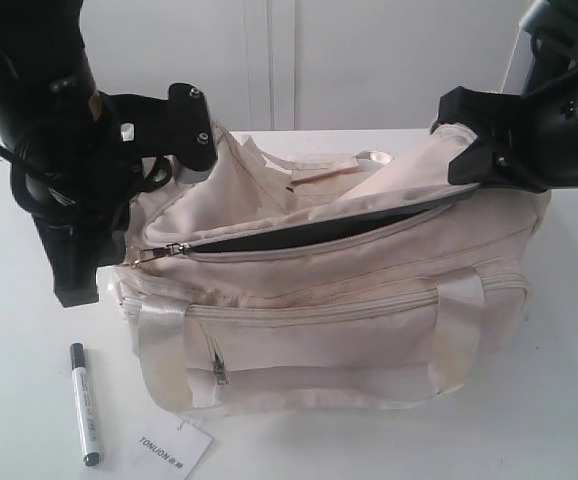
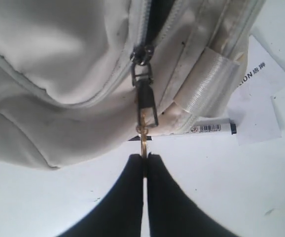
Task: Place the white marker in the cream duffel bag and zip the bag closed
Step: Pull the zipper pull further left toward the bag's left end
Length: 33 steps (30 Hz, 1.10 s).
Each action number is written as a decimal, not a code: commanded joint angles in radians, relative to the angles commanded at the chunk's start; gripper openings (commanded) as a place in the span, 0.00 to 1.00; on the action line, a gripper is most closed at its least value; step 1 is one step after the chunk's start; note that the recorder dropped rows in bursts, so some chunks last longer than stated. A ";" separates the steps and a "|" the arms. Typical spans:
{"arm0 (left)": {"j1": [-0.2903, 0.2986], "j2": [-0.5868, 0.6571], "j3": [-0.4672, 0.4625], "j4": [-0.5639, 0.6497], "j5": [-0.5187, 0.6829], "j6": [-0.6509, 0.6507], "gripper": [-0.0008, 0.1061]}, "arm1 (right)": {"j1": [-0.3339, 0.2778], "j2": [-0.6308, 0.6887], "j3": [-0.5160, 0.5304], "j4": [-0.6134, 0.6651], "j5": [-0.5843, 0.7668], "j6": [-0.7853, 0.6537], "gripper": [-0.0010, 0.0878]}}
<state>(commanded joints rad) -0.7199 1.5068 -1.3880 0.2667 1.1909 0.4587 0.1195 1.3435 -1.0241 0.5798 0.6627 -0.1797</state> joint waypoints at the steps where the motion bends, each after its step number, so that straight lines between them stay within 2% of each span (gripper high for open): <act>1: 0.002 -0.004 0.007 0.002 -0.006 0.000 0.01 | 0.000 0.000 0.000 -0.005 0.001 0.000 0.01; 4: 0.037 -0.010 0.030 0.000 -0.026 -0.019 0.01 | 0.000 0.000 0.000 -0.008 -0.001 0.000 0.01; 7: 0.098 -0.013 0.033 -0.005 -0.047 -0.067 0.01 | 0.000 0.000 0.000 -0.008 -0.004 0.000 0.01; 12: 0.137 -0.013 0.033 -0.005 -0.052 -0.071 0.01 | 0.000 0.000 0.000 -0.015 -0.005 0.000 0.01; 19: 0.139 -0.013 0.033 0.011 -0.048 -0.073 0.01 | 0.000 0.000 0.000 -0.031 -0.009 0.000 0.01; 22: 0.139 -0.013 0.033 0.069 -0.048 -0.106 0.01 | 0.000 0.000 0.000 -0.035 -0.010 0.000 0.01; 27: 0.139 -0.013 0.033 0.096 -0.050 -0.123 0.01 | 0.000 0.000 0.000 -0.038 -0.010 0.003 0.01; 32: 0.139 -0.013 0.033 0.081 -0.066 -0.178 0.01 | 0.000 0.000 0.000 -0.057 -0.012 0.003 0.01; 33: 0.139 -0.013 0.033 0.043 -0.071 -0.178 0.01 | 0.000 0.000 0.000 -0.057 -0.014 0.001 0.01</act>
<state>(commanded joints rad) -0.5804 1.4942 -1.3553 0.3095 1.1195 0.2803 0.1195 1.3435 -1.0241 0.5231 0.6488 -0.1786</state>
